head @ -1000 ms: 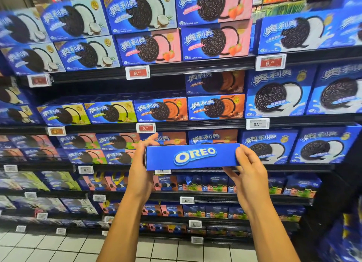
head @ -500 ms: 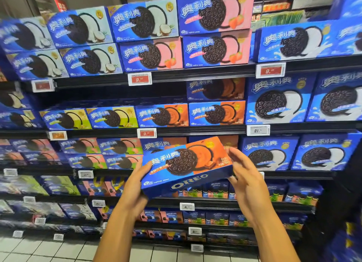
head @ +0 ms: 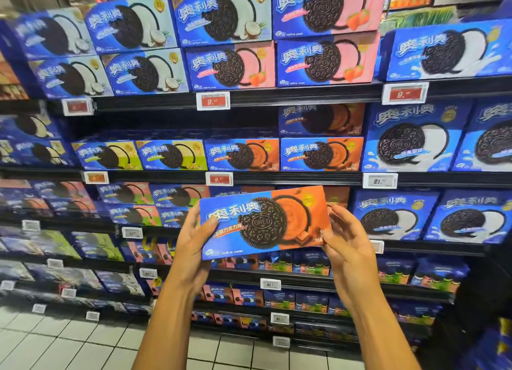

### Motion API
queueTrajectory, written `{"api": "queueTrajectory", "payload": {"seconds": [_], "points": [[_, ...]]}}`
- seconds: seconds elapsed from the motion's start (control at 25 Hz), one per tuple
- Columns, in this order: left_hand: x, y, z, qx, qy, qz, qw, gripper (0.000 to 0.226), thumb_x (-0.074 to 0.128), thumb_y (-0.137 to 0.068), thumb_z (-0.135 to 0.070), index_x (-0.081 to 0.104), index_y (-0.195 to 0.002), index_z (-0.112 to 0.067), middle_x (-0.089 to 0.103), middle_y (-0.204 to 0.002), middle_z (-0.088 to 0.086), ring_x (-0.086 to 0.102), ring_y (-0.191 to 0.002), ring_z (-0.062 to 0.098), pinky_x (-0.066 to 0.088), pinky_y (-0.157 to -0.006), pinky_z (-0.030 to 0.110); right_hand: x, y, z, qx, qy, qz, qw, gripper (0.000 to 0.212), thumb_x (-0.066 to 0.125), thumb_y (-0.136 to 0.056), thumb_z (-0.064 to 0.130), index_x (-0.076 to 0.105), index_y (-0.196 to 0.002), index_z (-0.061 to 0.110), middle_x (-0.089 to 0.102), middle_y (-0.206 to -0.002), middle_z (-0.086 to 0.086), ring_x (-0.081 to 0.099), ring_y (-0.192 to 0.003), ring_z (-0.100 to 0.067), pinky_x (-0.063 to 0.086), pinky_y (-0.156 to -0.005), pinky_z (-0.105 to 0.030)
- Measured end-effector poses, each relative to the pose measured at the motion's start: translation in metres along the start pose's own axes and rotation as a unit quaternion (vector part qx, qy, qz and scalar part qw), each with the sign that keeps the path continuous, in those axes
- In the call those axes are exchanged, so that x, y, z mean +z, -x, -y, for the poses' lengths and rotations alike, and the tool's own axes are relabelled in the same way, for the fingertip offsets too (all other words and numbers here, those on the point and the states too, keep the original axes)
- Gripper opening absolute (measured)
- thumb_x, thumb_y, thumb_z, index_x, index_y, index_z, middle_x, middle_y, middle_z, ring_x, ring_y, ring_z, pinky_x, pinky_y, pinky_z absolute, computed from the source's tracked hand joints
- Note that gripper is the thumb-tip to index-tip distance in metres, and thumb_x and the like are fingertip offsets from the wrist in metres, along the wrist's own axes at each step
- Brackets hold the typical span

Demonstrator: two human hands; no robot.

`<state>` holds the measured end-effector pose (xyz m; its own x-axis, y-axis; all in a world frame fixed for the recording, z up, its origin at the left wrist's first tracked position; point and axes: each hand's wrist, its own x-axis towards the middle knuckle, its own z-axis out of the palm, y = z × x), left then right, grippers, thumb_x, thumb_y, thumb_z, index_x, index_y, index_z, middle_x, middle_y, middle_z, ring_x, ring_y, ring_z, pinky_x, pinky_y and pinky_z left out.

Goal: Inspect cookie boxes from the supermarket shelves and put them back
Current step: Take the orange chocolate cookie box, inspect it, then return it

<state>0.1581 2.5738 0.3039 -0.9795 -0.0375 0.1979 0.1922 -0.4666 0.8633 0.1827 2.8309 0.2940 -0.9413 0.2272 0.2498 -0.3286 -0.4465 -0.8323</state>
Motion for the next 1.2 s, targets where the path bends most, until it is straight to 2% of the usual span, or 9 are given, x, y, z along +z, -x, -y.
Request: {"api": "queueTrajectory", "payload": {"seconds": [0.16,0.4,0.48,0.6,0.72,0.8,0.88,1.04,1.2], "points": [[-0.005,0.002,-0.003,-0.002,0.002,0.016,1.000,0.048,0.064,-0.082,-0.021,0.054,-0.128,-0.014,0.071,-0.110,0.008,0.072,-0.081,0.020,0.062,-0.058,0.036,0.002,0.002,-0.011,0.026,0.003,-0.003,1.000,0.045,0.052,-0.092,-0.009,0.070,-0.115,0.025,0.074,-0.105,0.001,0.068,-0.094,-0.013,0.056,-0.076,-0.021],[-0.010,0.005,-0.003,-0.006,0.009,0.026,1.000,0.053,0.067,-0.083,-0.015,0.054,-0.134,-0.018,0.070,-0.120,0.008,0.072,-0.093,0.021,0.062,-0.071,0.035,0.002,0.004,-0.015,0.026,0.017,0.002,1.000,0.040,0.059,-0.091,0.001,0.072,-0.114,0.031,0.075,-0.103,0.004,0.071,-0.090,-0.009,0.055,-0.068,-0.018],[-0.012,0.005,-0.002,-0.010,0.006,0.026,1.000,0.059,0.067,-0.083,-0.009,0.052,-0.139,-0.021,0.063,-0.132,0.009,0.069,-0.104,0.024,0.061,-0.079,0.037,0.003,0.004,-0.016,0.018,0.023,-0.002,1.000,0.034,0.067,-0.085,0.016,0.070,-0.116,0.031,0.076,-0.101,0.005,0.071,-0.089,-0.009,0.055,-0.069,-0.019],[-0.014,0.004,-0.007,0.005,-0.032,0.043,0.999,0.060,0.071,-0.078,-0.010,0.061,-0.130,-0.036,0.056,-0.143,0.004,0.058,-0.125,0.026,0.056,-0.093,0.039,0.002,0.003,-0.018,0.006,0.051,-0.011,0.999,0.047,0.072,-0.076,0.028,0.063,-0.122,0.029,0.077,-0.101,0.009,0.072,-0.095,-0.008,0.056,-0.076,-0.018],[-0.016,0.004,-0.018,0.036,-0.105,0.083,0.990,0.066,0.079,-0.075,-0.016,0.059,-0.129,-0.049,0.062,-0.137,-0.006,0.061,-0.123,0.016,0.055,-0.089,0.027,0.005,-0.003,-0.020,-0.007,0.076,-0.031,0.997,0.057,0.075,-0.074,0.030,0.060,-0.128,0.030,0.074,-0.112,0.017,0.068,-0.108,-0.003,0.053,-0.079,-0.013],[-0.016,0.002,-0.024,0.057,-0.169,0.084,0.980,0.071,0.080,-0.075,-0.021,0.053,-0.131,-0.057,0.064,-0.131,-0.016,0.063,-0.118,0.009,0.055,-0.087,0.024,0.008,-0.008,-0.021,-0.021,0.094,-0.039,0.995,0.053,0.075,-0.075,0.027,0.061,-0.126,0.034,0.072,-0.117,0.018,0.065,-0.111,0.002,0.052,-0.081,-0.011],[-0.018,-0.004,-0.030,0.080,-0.235,0.072,0.966,0.074,0.076,-0.079,-0.022,0.045,-0.129,-0.067,0.064,-0.125,-0.027,0.062,-0.116,0.003,0.055,-0.085,0.020,0.014,-0.015,-0.020,-0.033,0.112,-0.044,0.992,0.046,0.075,-0.079,0.023,0.064,-0.121,0.037,0.072,-0.120,0.012,0.065,-0.110,-0.001,0.052,-0.084,-0.013],[-0.025,-0.023,-0.040,0.108,-0.313,0.036,0.943,0.092,0.064,-0.090,0.004,0.036,-0.125,-0.077,0.055,-0.121,-0.045,0.055,-0.116,-0.009,0.051,-0.087,0.013,0.033,-0.028,-0.023,-0.069,0.130,-0.043,0.988,0.042,0.075,-0.082,0.017,0.065,-0.118,0.035,0.073,-0.115,0.013,0.066,-0.110,-0.007,0.054,-0.088,-0.020],[-0.034,-0.049,-0.051,0.144,-0.280,0.032,0.949,0.074,0.066,-0.087,-0.009,0.039,-0.134,-0.059,0.056,-0.132,-0.034,0.053,-0.124,-0.004,0.051,-0.098,0.023,0.056,-0.042,-0.032,-0.089,0.136,-0.052,0.985,0.043,0.072,-0.086,0.004,0.066,-0.104,0.042,0.074,-0.109,0.012,0.068,-0.110,-0.015,0.057,-0.090,-0.035]]}}
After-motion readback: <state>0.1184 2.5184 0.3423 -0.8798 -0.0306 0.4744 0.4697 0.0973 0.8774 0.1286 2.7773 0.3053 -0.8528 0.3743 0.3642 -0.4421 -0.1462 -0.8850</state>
